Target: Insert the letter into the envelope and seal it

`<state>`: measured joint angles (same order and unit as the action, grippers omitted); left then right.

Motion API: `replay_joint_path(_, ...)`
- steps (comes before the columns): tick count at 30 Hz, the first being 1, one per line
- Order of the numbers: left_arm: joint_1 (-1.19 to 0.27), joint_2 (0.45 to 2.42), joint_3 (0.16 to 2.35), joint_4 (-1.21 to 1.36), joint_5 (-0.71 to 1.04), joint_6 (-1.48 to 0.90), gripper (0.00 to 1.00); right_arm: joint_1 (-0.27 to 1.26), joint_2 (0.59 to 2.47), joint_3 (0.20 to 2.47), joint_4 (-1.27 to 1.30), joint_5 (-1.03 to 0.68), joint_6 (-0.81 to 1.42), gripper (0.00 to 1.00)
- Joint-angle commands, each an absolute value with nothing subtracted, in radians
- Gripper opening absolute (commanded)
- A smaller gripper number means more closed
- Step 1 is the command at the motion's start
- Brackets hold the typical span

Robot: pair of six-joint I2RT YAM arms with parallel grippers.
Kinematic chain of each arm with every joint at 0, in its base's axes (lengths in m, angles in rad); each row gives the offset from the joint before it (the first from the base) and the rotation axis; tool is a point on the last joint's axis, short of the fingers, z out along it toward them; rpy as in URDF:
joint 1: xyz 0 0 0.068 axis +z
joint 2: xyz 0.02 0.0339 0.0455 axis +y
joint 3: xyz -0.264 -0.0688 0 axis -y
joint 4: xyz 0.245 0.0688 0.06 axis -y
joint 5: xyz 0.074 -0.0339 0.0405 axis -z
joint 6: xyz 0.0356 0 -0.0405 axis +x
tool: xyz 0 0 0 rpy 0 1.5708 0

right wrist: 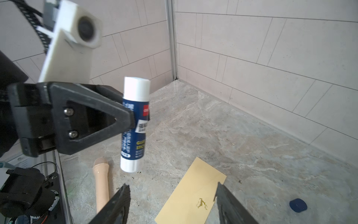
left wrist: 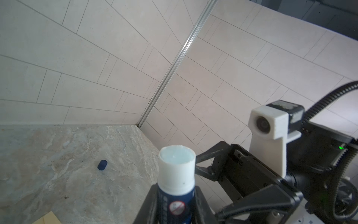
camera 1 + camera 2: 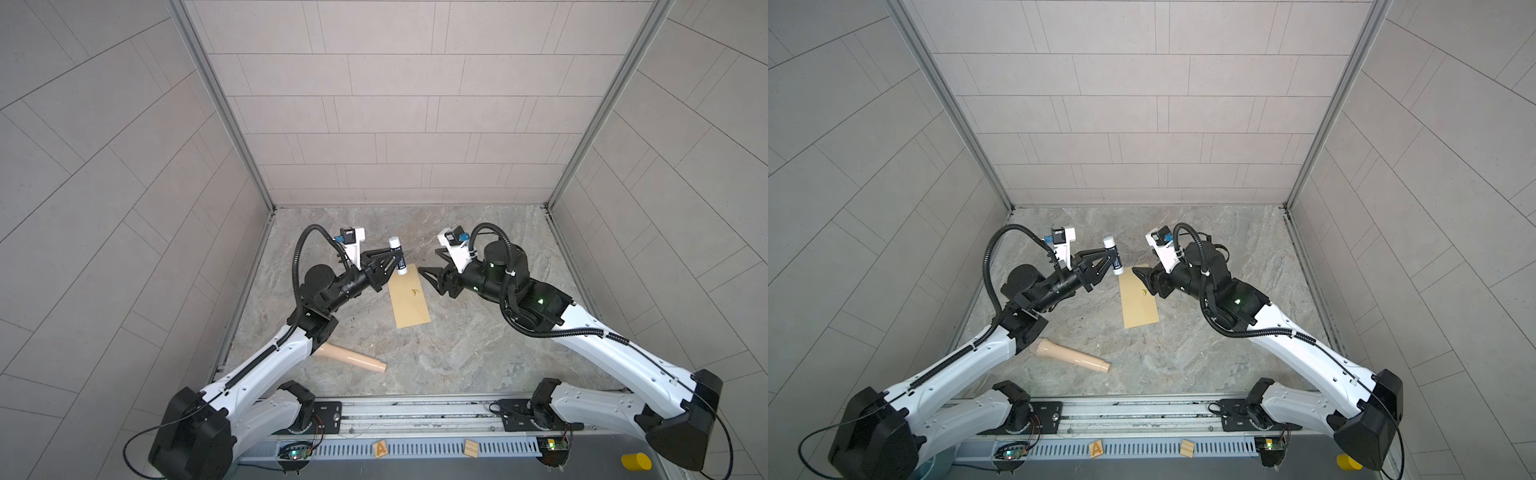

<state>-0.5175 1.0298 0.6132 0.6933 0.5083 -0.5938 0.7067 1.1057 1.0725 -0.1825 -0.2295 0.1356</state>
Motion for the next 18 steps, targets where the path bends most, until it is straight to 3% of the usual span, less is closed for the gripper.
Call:
replay_joint_path(1,-0.52,0.989,0.579,0.731,0.541,-0.386,0.0,0.679,1.089,1.105,-0.273,-0.255,0.135,0.71)
replay_joint_path(11,-0.565,1.018,0.457,0.901,0.563,-0.094,0.0,0.588,1.117,1.147,-0.388,-0.218,0.14,0.72)
replay_joint_path(18,-0.636,1.048,0.411,0.901,0.478,0.115,0.0,0.503,1.186,1.194,-0.481,-0.193,0.161,0.74)
